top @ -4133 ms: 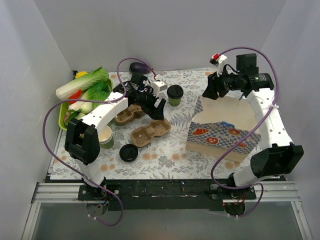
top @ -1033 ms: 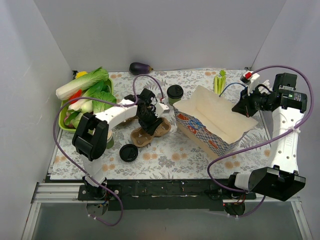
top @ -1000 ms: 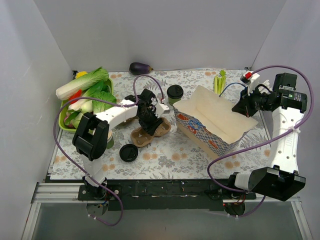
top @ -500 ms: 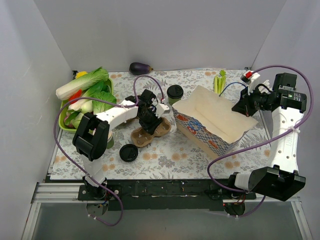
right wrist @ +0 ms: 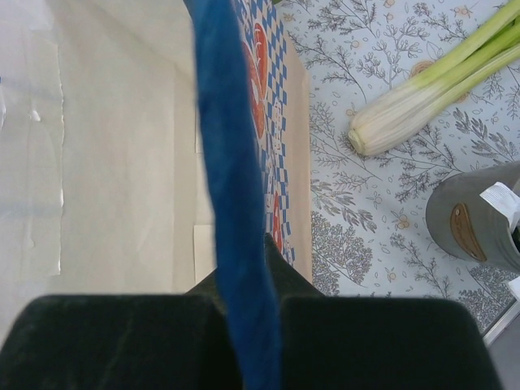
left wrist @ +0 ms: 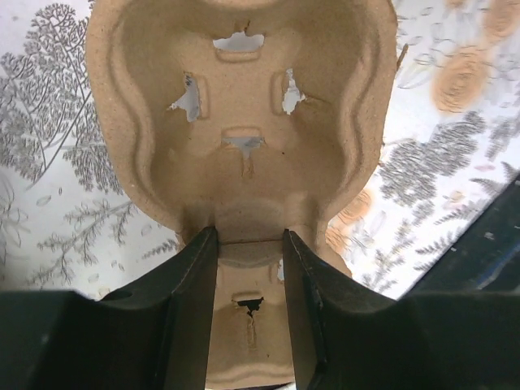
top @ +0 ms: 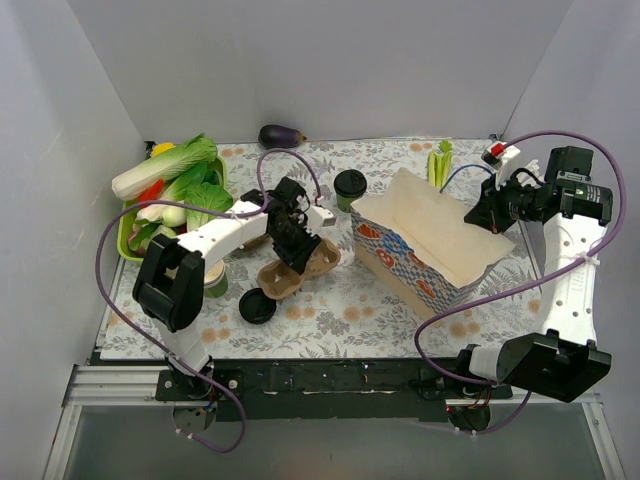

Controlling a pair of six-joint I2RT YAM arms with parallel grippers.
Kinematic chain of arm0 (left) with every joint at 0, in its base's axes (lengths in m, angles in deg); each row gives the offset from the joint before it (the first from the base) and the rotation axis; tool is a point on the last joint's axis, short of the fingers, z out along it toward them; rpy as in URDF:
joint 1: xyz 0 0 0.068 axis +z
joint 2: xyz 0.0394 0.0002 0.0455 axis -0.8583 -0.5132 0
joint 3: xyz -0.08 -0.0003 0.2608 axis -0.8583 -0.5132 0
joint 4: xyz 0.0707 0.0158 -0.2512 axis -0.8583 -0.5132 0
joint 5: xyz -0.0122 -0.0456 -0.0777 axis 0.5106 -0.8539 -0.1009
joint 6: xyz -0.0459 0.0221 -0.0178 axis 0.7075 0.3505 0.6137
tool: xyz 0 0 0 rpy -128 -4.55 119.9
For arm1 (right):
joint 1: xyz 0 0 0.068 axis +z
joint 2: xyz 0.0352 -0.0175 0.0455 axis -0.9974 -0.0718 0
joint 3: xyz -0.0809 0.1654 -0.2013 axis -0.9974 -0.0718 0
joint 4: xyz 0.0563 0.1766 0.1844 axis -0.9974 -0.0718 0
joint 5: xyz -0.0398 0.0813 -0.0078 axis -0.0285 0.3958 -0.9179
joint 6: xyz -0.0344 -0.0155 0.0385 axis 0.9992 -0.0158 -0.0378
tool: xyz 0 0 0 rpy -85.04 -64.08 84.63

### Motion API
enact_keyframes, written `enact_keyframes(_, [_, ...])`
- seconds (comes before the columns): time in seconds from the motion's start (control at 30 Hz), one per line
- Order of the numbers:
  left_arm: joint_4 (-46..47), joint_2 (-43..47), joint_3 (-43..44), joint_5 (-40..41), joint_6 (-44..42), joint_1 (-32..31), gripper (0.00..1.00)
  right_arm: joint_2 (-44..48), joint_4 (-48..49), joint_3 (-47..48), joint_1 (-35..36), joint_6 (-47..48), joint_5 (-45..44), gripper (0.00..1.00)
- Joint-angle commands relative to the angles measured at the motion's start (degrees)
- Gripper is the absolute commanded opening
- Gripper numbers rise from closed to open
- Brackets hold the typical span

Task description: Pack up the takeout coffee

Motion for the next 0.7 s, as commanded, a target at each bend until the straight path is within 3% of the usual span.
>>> enact_keyframes(0.0, [-3.3,10.4,1.2,-4.0,3.5,1.7,0.0,0.7,0.6,1.4,0.1,0.2,0.8,0.01])
enact_keyframes(0.17, [-1.8,15.1,9.5,-4.3,10.9,5.7,0.0,0.4,-2.1,2.3,0.2,2.2,6.1,0.01])
enact_keyframes(0.4, [15.4,20.7,22.5,-9.8,14.5,9.5,0.0,-0.8,-6.6,5.4,6.0,4.6,9.7,0.01])
enact_keyframes(0.67, [14.7,13.3,41.3,-22.0,15.4,8.2,0.0,-2.8,-7.9,6.0,14.4,3.8,11.3,0.01])
